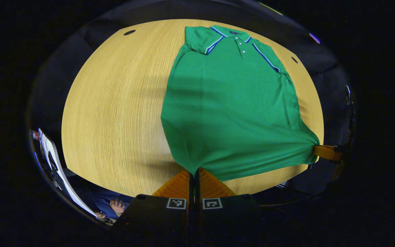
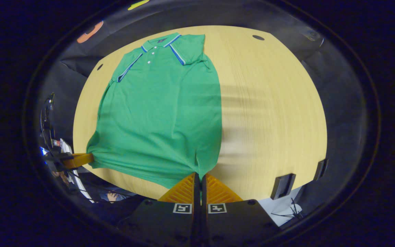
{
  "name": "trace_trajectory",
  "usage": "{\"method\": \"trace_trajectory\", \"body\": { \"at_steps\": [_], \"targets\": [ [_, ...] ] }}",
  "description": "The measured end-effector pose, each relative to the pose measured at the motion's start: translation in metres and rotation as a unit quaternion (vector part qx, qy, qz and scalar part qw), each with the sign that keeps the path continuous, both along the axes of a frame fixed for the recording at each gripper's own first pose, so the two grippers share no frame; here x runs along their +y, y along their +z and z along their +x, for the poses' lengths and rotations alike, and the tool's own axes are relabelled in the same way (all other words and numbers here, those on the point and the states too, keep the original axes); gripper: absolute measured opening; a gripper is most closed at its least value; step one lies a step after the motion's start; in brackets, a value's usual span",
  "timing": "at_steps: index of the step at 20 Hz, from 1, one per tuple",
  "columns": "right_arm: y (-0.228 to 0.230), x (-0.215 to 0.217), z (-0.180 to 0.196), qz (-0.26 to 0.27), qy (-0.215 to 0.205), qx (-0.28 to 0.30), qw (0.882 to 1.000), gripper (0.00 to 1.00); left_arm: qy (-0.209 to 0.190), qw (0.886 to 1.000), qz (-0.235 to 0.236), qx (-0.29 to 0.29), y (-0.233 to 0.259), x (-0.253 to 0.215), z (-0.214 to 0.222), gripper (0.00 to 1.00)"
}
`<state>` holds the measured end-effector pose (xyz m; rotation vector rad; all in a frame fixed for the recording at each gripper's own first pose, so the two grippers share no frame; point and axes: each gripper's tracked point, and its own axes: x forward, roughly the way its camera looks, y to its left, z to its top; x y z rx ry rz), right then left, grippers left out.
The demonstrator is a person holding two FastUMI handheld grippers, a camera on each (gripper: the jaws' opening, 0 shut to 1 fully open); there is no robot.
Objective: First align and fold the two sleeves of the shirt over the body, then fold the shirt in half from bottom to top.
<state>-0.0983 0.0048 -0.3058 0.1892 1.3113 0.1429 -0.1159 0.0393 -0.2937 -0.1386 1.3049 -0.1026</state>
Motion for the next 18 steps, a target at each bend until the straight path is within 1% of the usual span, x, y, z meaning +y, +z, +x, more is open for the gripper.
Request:
{"method": "trace_trajectory", "body": {
  "at_steps": [4,6,7,8,10,14,15,16,18],
  "targets": [
    [0.04,0.0,0.037,-0.001,0.009,-0.046,0.999,0.02,0.001,0.999,-0.001,-0.043,0.036,0.002,0.037,0.03],
    [0.059,-0.001,0.062,0.0,0.016,-0.075,0.997,0.02,0.002,0.998,0.005,-0.066,0.049,0.005,0.059,0.03],
    [0.067,-0.001,0.075,-0.001,0.018,-0.087,0.996,0.02,0.004,0.997,0.006,-0.074,0.055,0.006,0.071,0.03],
    [0.075,-0.002,0.086,-0.001,0.021,-0.098,0.995,0.0,0.011,0.997,0.004,-0.081,0.061,0.007,0.083,0.03],
    [0.086,-0.004,0.106,-0.004,0.021,-0.112,0.994,0.02,0.02,0.995,-0.001,-0.093,0.071,0.006,0.106,0.03],
    [0.099,-0.004,0.148,0.002,0.021,-0.14,0.99,0.02,0.02,0.992,0.017,-0.123,0.08,0.008,0.155,0.03],
    [0.102,-0.001,0.161,0.01,0.018,-0.151,0.988,0.0,0.02,0.991,0.017,-0.13,0.082,0.006,0.167,0.03],
    [0.105,0.001,0.174,0.016,0.016,-0.165,0.986,0.02,0.02,0.99,0.021,-0.139,0.082,0.006,0.179,0.03],
    [0.108,-0.001,0.204,0.011,0.014,-0.199,0.98,0.02,0.022,0.986,0.033,-0.164,0.073,0.007,0.2,0.03]
  ]
}}
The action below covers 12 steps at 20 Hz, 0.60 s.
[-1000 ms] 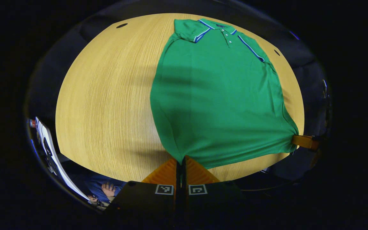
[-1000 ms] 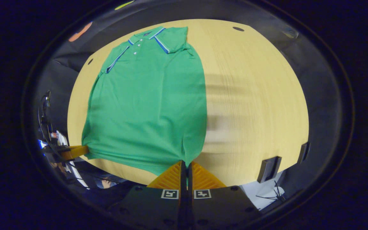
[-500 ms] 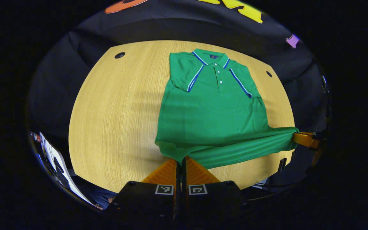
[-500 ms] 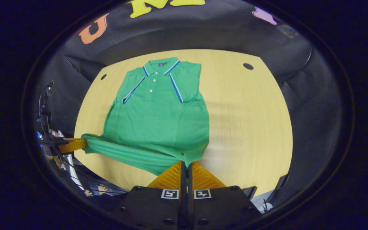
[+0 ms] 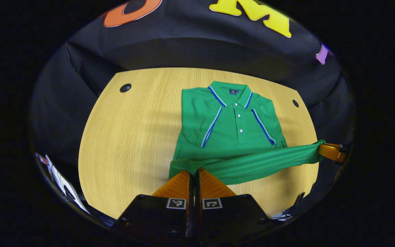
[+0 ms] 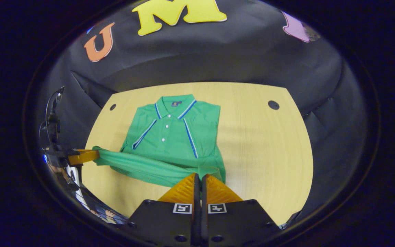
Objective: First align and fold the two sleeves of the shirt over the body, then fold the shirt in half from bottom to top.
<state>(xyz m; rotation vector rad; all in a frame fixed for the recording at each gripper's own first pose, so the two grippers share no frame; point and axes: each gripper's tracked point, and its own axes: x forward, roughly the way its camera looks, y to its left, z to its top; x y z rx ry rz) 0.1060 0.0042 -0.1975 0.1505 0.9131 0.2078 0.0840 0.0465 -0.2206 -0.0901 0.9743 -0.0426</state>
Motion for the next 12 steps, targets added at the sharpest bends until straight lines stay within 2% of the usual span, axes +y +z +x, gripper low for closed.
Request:
{"method": "trace_trajectory", "body": {
  "at_steps": [2,5,6,7,9,10,11,12],
  "targets": [
    [-0.002,0.002,0.031,-0.013,-0.001,-0.033,0.999,0.02,0.0,0.999,0.003,-0.035,-0.003,0.0,0.025,0.03],
    [-0.016,0.01,0.071,-0.023,-0.002,-0.056,0.998,0.02,0.004,0.998,0.022,-0.055,-0.017,0.0,0.061,0.03],
    [-0.023,0.014,0.083,-0.022,-0.002,-0.059,0.998,0.07,0.007,0.998,0.025,-0.062,-0.021,0.0,0.074,0.03],
    [-0.028,0.018,0.095,-0.017,-0.003,-0.063,0.998,0.02,0.011,0.997,0.03,-0.073,-0.023,0.0,0.087,0.03],
    [-0.038,0.02,0.122,-0.011,-0.014,-0.067,0.998,0.02,0.02,0.995,0.033,-0.096,-0.025,0.003,0.115,0.03],
    [-0.043,0.021,0.134,-0.007,-0.02,-0.069,0.997,0.07,0.024,0.994,0.031,-0.104,-0.028,0.002,0.128,0.03],
    [-0.047,0.02,0.147,-0.006,-0.027,-0.074,0.997,0.02,0.026,0.993,0.027,-0.112,-0.029,0.001,0.141,0.03],
    [-0.051,0.02,0.159,-0.004,-0.032,-0.081,0.996,0.02,0.03,0.992,0.03,-0.122,-0.03,0.004,0.153,0.03]
  ]
}}
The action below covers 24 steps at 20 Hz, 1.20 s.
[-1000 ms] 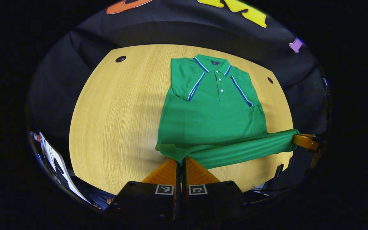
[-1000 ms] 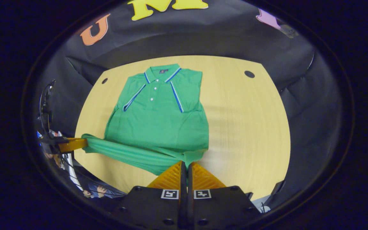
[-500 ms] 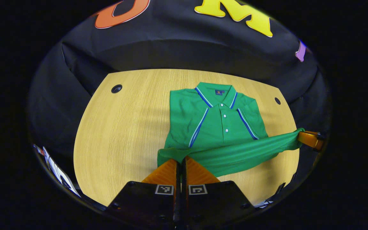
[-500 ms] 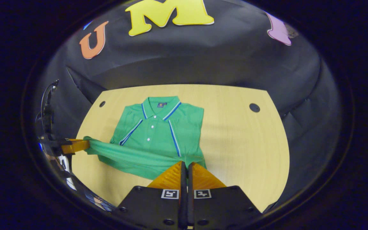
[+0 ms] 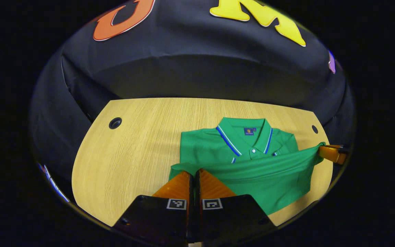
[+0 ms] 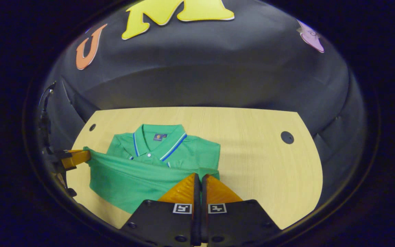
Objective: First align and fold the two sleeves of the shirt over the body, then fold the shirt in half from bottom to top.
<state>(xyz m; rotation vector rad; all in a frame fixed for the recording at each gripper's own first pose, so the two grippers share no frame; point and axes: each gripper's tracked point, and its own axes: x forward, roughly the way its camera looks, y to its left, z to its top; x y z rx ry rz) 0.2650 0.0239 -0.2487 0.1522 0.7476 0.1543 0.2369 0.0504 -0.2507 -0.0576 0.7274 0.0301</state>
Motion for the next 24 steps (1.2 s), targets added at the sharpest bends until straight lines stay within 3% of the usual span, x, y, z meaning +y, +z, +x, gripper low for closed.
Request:
{"method": "trace_trajectory", "body": {
  "at_steps": [2,3,4,9,13,16,19,20,23,24],
  "targets": [
    [-0.009,-0.001,0.022,0.002,-0.009,-0.009,1.0,0.02,0.007,1.0,-0.002,-0.019,0.0,0.001,0.023,0.03],
    [-0.014,-0.002,0.031,0.004,-0.013,-0.012,1.0,0.07,0.008,1.0,-0.007,-0.018,-0.003,0.0,0.03,0.03],
    [-0.019,-0.001,0.042,0.007,-0.018,-0.014,1.0,0.02,0.01,1.0,-0.011,-0.021,-0.006,0.0,0.038,0.03],
    [-0.037,0.002,0.089,-0.003,-0.02,-0.027,0.999,0.02,0.012,1.0,-0.011,-0.023,-0.022,-0.002,0.069,0.03],
    [-0.055,0.01,0.099,-0.019,-0.01,-0.017,1.0,0.0,0.013,1.0,0.002,-0.021,-0.035,-0.004,0.081,0.03],
    [-0.064,0.005,0.103,-0.004,-0.029,-0.006,1.0,0.02,0.015,1.0,-0.007,-0.011,-0.05,-0.004,0.083,0.03],
    [-0.07,0.002,0.105,-0.014,-0.022,-0.005,1.0,0.05,0.018,1.0,-0.017,-0.005,-0.056,-0.005,0.082,0.03],
    [-0.071,0.005,0.105,-0.019,-0.02,-0.006,1.0,0.02,0.02,0.999,-0.023,-0.009,-0.055,-0.005,0.083,0.04],
    [-0.062,0.003,0.102,-0.021,-0.025,-0.008,0.999,0.14,0.022,0.999,-0.025,-0.012,-0.054,-0.004,0.081,0.15],
    [-0.059,0.005,0.101,-0.016,-0.025,-0.008,1.0,0.28,0.025,0.999,-0.023,-0.008,-0.052,-0.003,0.078,0.17]
  ]
}}
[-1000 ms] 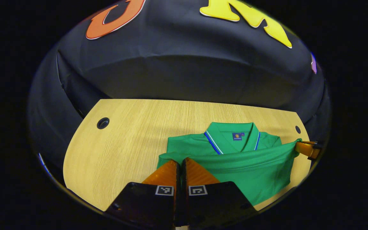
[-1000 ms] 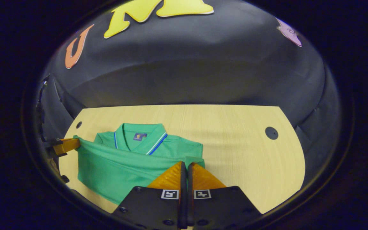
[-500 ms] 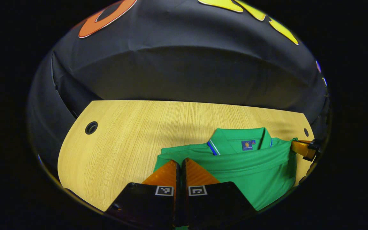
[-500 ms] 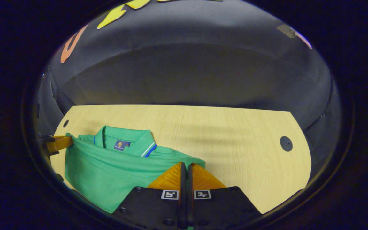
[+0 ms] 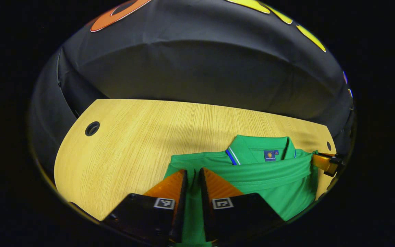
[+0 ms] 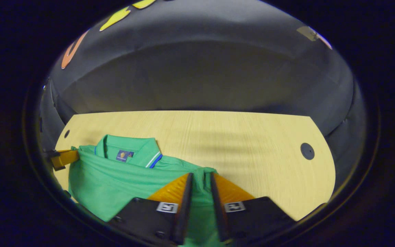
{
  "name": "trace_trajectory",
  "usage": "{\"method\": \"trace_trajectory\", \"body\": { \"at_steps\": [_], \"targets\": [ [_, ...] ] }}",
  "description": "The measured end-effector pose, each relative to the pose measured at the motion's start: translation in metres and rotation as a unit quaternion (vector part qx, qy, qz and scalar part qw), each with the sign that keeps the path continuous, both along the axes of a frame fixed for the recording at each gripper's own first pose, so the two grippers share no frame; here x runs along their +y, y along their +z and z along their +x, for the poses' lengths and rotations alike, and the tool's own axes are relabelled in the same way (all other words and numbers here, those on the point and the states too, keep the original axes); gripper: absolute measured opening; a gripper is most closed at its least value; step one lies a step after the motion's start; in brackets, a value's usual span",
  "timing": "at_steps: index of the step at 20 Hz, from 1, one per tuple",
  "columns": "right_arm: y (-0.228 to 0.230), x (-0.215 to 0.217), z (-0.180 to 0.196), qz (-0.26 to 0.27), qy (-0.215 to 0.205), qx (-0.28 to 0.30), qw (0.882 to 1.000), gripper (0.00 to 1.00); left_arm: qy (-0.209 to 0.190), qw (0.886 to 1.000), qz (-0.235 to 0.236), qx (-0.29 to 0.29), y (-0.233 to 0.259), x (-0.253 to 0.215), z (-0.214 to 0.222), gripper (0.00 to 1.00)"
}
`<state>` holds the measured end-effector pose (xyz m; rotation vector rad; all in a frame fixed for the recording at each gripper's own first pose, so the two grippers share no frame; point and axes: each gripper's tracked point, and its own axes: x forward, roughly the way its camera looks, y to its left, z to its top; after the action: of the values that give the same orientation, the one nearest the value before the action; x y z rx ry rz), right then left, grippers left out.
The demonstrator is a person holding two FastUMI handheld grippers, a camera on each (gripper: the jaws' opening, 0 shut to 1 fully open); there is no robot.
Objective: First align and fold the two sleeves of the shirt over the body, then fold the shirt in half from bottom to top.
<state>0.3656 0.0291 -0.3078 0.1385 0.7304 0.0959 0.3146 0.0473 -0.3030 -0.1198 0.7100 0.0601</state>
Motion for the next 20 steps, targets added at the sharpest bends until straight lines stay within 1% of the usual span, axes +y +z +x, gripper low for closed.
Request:
{"method": "trace_trajectory", "body": {
  "at_steps": [1,2,3,4,5,6,7,8,9,11,12,15,17,18,19,20],
  "targets": [
    [0.005,0.001,-0.002,0.002,-0.001,-0.002,1.0,0.43,0.0,1.0,-0.003,0.0,0.002,0.0,-0.003,0.27],
    [0.013,0.0,-0.008,0.004,-0.001,-0.004,1.0,0.63,0.002,1.0,-0.011,-0.004,0.009,-0.001,-0.007,0.52],
    [0.022,-0.001,-0.012,0.001,-0.001,-0.009,1.0,0.69,0.005,1.0,-0.02,-0.012,0.018,-0.002,-0.01,0.76],
    [0.034,-0.004,-0.017,-0.002,-0.002,-0.015,1.0,0.75,0.007,0.999,-0.026,-0.02,0.028,-0.002,-0.014,0.92],
    [0.047,-0.006,-0.022,-0.002,-0.003,-0.023,1.0,0.86,0.01,0.999,-0.023,-0.027,0.041,0.001,-0.02,0.9],
    [0.062,-0.007,-0.03,-0.003,-0.005,-0.033,0.999,0.95,0.011,0.999,-0.017,-0.035,0.053,0.004,-0.027,0.94],
    [0.079,-0.01,-0.038,-0.003,-0.008,-0.044,0.999,0.95,0.01,0.999,-0.013,-0.046,0.068,0.006,-0.032,0.94],
    [0.098,-0.01,-0.048,0.004,-0.01,-0.057,0.998,0.84,0.007,0.998,-0.01,-0.059,0.082,0.006,-0.037,0.94],
    [0.119,-0.012,-0.058,0.01,-0.014,-0.07,0.997,0.91,0.004,0.997,-0.003,-0.073,0.1,0.008,-0.045,0.94],
    [0.161,-0.018,-0.081,0.014,-0.024,-0.106,0.994,0.92,0.001,0.995,0.01,-0.104,0.138,0.011,-0.063,0.94],
    [0.185,-0.026,-0.095,0.006,-0.029,-0.129,0.991,0.91,0.002,0.992,0.019,-0.124,0.159,0.014,-0.074,0.94],
    [0.25,-0.036,-0.144,-0.011,-0.032,-0.193,0.981,0.91,-0.007,0.981,0.035,-0.19,0.229,0.014,-0.111,0.94],
    [0.283,-0.036,-0.179,-0.01,-0.036,-0.225,0.974,0.91,-0.017,0.973,0.033,-0.227,0.265,0.007,-0.139,0.93],
    [0.296,-0.037,-0.196,-0.007,-0.039,-0.238,0.97,0.88,-0.02,0.97,0.033,-0.24,0.279,0.004,-0.154,0.93],
    [0.31,-0.04,-0.213,-0.005,-0.045,-0.251,0.967,0.91,-0.02,0.966,0.035,-0.255,0.293,0.002,-0.172,0.93],
    [0.319,-0.042,-0.229,-0.003,-0.052,-0.262,0.964,0.91,-0.021,0.964,0.034,-0.264,0.304,0.002,-0.186,0.93]
  ]
}}
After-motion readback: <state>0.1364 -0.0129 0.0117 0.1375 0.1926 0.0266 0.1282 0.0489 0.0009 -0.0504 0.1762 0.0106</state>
